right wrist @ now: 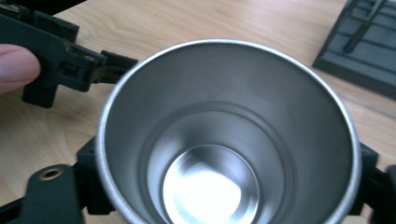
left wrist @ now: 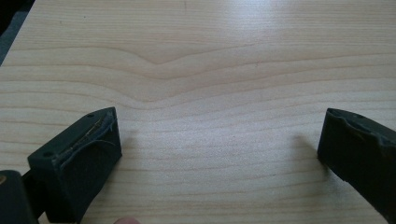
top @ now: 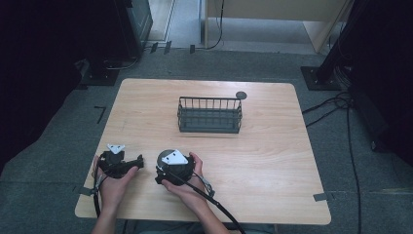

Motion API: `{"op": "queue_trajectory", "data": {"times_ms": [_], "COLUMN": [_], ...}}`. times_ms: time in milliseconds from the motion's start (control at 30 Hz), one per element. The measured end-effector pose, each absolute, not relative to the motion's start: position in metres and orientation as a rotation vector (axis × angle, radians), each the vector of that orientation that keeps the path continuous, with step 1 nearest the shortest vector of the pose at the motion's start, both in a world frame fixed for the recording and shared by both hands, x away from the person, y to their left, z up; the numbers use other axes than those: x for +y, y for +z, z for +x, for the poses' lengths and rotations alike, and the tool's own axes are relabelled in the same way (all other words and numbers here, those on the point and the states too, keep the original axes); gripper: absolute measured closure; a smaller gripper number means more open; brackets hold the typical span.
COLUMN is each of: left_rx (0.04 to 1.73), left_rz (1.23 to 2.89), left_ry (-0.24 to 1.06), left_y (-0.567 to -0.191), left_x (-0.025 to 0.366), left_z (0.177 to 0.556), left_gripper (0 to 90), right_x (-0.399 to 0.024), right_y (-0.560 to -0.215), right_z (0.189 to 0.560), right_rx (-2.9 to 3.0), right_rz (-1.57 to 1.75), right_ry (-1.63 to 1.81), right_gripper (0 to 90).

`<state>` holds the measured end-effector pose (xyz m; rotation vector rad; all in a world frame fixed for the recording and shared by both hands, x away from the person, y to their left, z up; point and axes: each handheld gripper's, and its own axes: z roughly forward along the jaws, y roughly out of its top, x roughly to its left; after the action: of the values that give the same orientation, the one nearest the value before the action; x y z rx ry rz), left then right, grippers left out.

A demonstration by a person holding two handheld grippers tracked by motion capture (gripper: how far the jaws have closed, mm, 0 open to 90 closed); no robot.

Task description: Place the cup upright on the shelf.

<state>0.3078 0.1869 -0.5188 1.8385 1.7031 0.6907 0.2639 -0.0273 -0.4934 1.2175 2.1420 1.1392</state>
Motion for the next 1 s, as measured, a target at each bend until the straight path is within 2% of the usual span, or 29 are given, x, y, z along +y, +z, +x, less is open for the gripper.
{"op": "queue_trajectory", "data": {"times_ms": [1000], "left_rx": [1.703], "left_rz": [1.840], "left_ry": [0.691], "left_y": [-0.519], "left_x": [0.187], "left_z": [0.308], "left_gripper": [0.0], "right_x": [-0.095], "right_y": [-0.455], "right_z": [0.286], "right_rx": [1.959], "right_rz": [1.348], "right_ry": [1.093], "right_gripper": [18.0]}}
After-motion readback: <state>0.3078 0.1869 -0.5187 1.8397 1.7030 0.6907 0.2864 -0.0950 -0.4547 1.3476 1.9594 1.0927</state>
